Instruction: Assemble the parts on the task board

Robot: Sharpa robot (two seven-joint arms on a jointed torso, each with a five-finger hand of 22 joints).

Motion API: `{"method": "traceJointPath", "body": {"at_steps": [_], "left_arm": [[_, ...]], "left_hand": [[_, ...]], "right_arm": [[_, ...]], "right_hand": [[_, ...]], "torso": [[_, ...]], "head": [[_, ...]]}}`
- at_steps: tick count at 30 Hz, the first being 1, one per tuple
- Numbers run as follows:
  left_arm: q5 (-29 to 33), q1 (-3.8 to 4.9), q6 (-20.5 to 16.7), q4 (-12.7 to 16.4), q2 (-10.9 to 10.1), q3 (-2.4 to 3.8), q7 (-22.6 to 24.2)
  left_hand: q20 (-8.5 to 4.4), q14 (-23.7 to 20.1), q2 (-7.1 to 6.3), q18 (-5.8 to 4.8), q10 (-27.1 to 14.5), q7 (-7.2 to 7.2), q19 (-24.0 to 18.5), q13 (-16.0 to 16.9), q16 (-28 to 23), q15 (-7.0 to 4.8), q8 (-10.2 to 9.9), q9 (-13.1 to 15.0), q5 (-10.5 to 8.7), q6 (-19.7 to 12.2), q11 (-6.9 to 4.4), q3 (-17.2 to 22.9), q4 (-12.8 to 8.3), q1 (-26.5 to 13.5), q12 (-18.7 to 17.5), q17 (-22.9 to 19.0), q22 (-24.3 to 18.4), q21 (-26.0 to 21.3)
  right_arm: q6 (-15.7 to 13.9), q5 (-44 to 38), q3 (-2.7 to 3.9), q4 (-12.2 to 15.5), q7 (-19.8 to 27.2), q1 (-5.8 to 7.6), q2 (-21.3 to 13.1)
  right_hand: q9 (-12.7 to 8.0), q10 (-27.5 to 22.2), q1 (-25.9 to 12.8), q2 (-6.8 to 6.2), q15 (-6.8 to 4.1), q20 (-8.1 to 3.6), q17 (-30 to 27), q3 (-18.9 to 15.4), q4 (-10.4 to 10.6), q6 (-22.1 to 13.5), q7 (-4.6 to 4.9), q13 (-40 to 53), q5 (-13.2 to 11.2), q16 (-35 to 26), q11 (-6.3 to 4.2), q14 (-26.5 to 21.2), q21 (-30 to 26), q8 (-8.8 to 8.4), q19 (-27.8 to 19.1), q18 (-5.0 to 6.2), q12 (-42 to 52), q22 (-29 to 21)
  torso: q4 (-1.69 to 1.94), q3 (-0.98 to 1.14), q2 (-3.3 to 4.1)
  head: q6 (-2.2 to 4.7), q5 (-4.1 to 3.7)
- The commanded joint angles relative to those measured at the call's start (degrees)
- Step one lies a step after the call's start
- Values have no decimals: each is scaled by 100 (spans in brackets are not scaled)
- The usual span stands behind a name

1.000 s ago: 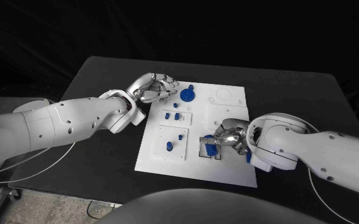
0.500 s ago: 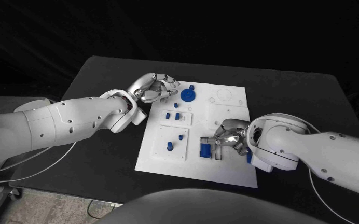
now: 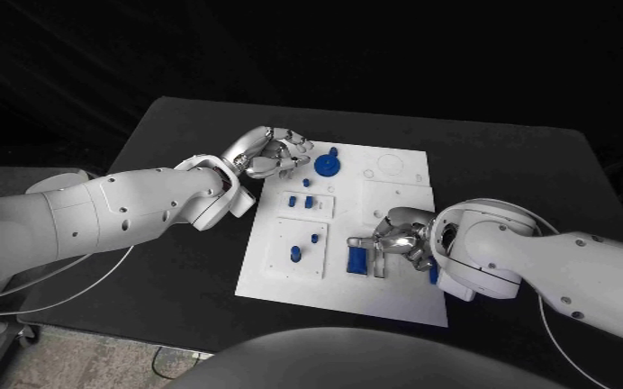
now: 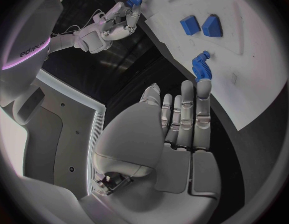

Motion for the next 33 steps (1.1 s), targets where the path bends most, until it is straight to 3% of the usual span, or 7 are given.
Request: {"method": "traceJointPath", "body": {"at_steps": [1,8,12,17,23,28,33], "left_arm": [[27,-8,90,3,12,2,40],[28,-9,92,4,5,1,40],[30,-9,96,4,3,1,33],[33,-10,84,8,13,0,23],[35,-10,76,15,13,0,22],[35,-10,80,14,9,0,24],[35,-10,88,14,11,0,22]], "left_hand": [[-2,-38,61,46,13,3,-41,-8,31,-2,15,-8,38,-17,-20,-35,0,5,-28,-8,318,-31],[-2,-38,63,46,13,2,-43,-9,32,-2,15,-9,40,-18,-19,-34,0,6,-28,-8,318,-34],[-2,-39,66,47,13,0,-45,-10,32,-1,15,-11,42,-19,-17,-33,-1,8,-28,-8,317,-39],[-2,-40,68,47,13,-2,-45,-12,33,-1,15,-12,45,-19,-17,-32,-2,11,-28,-8,317,-39],[-2,-40,68,46,13,-2,-45,-13,33,-1,15,-13,46,-19,-16,-32,-2,12,-28,-9,317,-39],[-2,-42,70,46,14,-6,-44,-16,33,0,16,-16,53,-19,-16,-30,-6,20,-29,-9,317,-38],[-2,-42,70,46,14,-7,-44,-16,34,0,17,-16,54,-19,-16,-29,-7,22,-29,-9,317,-38]], "right_arm": [[-373,-48,-11,48,159,12,-126],[-453,238,1,365,346,343,-544],[-285,429,4,536,292,689,-888],[131,337,-8,581,76,907,-1245],[649,-144,-64,561,-76,870,-1522],[717,-616,-81,579,-127,727,-1664],[726,-969,-91,553,-159,583,-1701]], "right_hand": [[7,591,41,-4,20,-14,65,-49,-9,81,-9,1509,51,63,16,255,81,45,38,60,22,714],[31,591,237,-35,-14,-47,143,-91,-29,153,-50,1509,237,115,-23,288,237,139,119,30,22,773],[28,591,412,-79,-34,-70,194,-127,-58,179,-71,1509,518,145,-44,301,333,182,166,10,22,814],[-7,591,664,-101,-58,-94,239,-115,-161,248,-102,1509,1014,174,-72,313,496,202,227,-22,22,877],[-81,591,933,-114,-74,-110,140,-56,-315,305,-119,1509,1486,113,-89,295,612,157,270,-46,22,920],[-111,591,1118,-144,-96,-129,146,21,-452,410,-151,1509,1994,116,-118,301,689,165,298,-60,22,946],[-111,591,1160,-141,-111,-142,144,64,-489,486,-175,1509,2177,117,-139,303,724,188,311,-67,22,957]], "torso": [[5,3,-2],[-1,-3,-6],[0,-10,-5],[8,-18,-7],[-12,-3,7],[-9,2,2],[3,-7,-3]], "head": [[0,15],[0,10],[0,-9],[0,-49],[0,-33],[0,-53],[0,-97]]}}
